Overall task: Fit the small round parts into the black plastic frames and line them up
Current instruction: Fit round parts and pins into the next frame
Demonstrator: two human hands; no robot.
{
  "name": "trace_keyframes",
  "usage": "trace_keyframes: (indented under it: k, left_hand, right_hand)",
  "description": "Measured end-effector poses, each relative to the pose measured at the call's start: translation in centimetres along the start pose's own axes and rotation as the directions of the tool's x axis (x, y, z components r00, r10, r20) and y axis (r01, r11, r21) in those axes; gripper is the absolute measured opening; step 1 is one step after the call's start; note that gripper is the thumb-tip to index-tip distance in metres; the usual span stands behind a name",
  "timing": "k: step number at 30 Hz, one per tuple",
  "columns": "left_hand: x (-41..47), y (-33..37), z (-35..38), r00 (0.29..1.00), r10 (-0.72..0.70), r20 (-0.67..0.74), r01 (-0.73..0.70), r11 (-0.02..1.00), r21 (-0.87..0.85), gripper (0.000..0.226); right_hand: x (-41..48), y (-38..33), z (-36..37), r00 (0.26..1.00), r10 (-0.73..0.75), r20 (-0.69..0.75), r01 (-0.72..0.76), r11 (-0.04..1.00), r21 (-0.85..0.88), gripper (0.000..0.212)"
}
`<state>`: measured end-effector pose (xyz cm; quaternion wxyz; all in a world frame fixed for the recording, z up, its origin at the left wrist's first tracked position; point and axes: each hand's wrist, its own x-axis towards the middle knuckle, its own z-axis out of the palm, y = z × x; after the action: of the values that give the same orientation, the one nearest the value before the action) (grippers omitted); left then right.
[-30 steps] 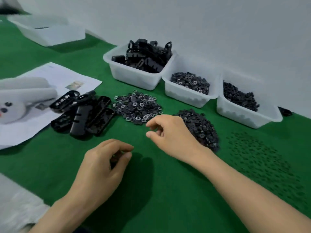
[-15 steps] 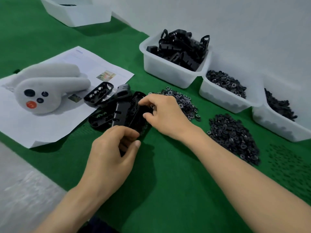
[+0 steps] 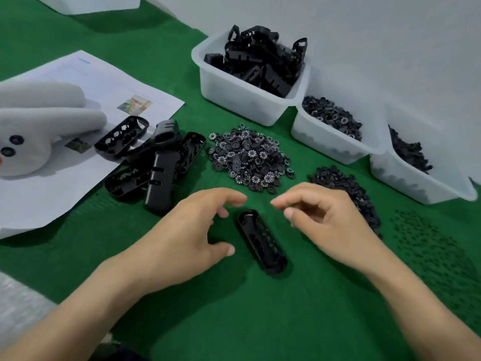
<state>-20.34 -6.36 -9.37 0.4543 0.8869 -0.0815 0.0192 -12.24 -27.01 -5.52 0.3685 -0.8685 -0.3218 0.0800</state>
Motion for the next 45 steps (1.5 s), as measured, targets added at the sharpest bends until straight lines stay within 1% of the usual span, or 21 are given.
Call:
trace_keyframes:
  k: [3, 5, 6, 10, 15, 17, 20, 24, 27, 29, 32, 35, 41, 45]
  left_hand:
    - [1.1, -0.1, 0.0, 0.989, 0.055, 0.135, -0.056, 0.998, 0.007, 0.076]
    - [1.8, 0.0, 0.2, 0.982, 0.078, 0.172, -0.08, 0.997, 0.003, 0.076]
    - [2.0, 0.0, 0.4, 0.982, 0.084, 0.168, -0.085, 0.996, 0.002, 0.074]
    - [2.1, -0.4, 0.8, 0.99, 0.075, 0.116, -0.074, 0.997, -0.008, 0.064]
    - [1.9, -0.6, 1.1, 0.992, 0.07, 0.104, -0.069, 0.998, -0.011, 0.063]
    - [1.8, -0.6, 1.0, 0.993, 0.067, 0.098, -0.067, 0.998, -0.008, 0.063]
    - [1.7, -0.4, 1.0, 0.994, 0.063, 0.089, -0.062, 0.998, -0.014, 0.062]
    - [1.2, -0.3, 0.8, 0.995, 0.067, 0.08, -0.068, 0.998, 0.005, 0.06]
    - [0.3, -0.7, 0.4, 0.996, 0.07, 0.048, -0.072, 0.997, 0.03, 0.055]
    - [-0.2, -1.0, 0.1, 0.998, 0.059, 0.015, -0.059, 0.998, 0.027, 0.053]
    - [-0.3, -1.2, 0.0, 0.999, 0.038, 0.003, -0.038, 0.999, 0.013, 0.052]
    - [-0.3, -1.0, 0.1, 1.0, 0.024, 0.013, -0.024, 0.999, 0.023, 0.054]
    - [-0.3, -0.9, 0.3, 0.999, 0.009, 0.036, -0.013, 0.994, 0.107, 0.061]
    - [-0.3, -1.0, 0.4, 0.999, -0.011, 0.037, 0.008, 0.995, 0.097, 0.062]
  right_hand:
    - [-1.5, 0.3, 1.0, 0.987, -0.061, 0.151, 0.085, 0.984, -0.157, 0.033]
    - [-1.7, 0.6, 1.6, 0.98, -0.055, 0.193, 0.09, 0.98, -0.178, 0.038]
    - [-1.7, 0.6, 1.6, 0.978, -0.053, 0.2, 0.089, 0.98, -0.176, 0.041]
    - [-2.7, 0.7, 1.5, 0.976, -0.095, 0.197, 0.132, 0.974, -0.184, 0.049]
    - [-5.1, 0.8, 1.3, 0.967, -0.184, 0.174, 0.235, 0.911, -0.34, 0.045]
    - [-6.0, 1.1, 1.1, 0.967, -0.211, 0.142, 0.251, 0.889, -0.383, 0.043]
    - [-6.8, 1.5, 1.0, 0.968, -0.243, 0.067, 0.25, 0.892, -0.376, 0.041]
    - [-6.8, 1.3, 1.3, 0.976, -0.218, 0.021, 0.214, 0.924, -0.316, 0.041]
    - [-5.5, 0.5, 1.3, 0.988, -0.151, -0.003, 0.147, 0.962, -0.23, 0.035]
    - [-3.6, 0.3, 1.5, 0.994, -0.071, -0.079, 0.048, 0.963, -0.265, 0.029]
    - [0.0, 0.7, 2.1, 0.977, 0.019, -0.21, -0.098, 0.922, -0.373, 0.022]
    - [2.7, 1.3, 2.7, 0.966, 0.097, -0.238, -0.196, 0.878, -0.436, 0.022]
    - [3.8, 2.0, 3.3, 0.963, 0.085, -0.256, -0.204, 0.848, -0.489, 0.01]
    - [3.6, 2.0, 3.2, 0.961, 0.08, -0.264, -0.201, 0.859, -0.471, 0.011]
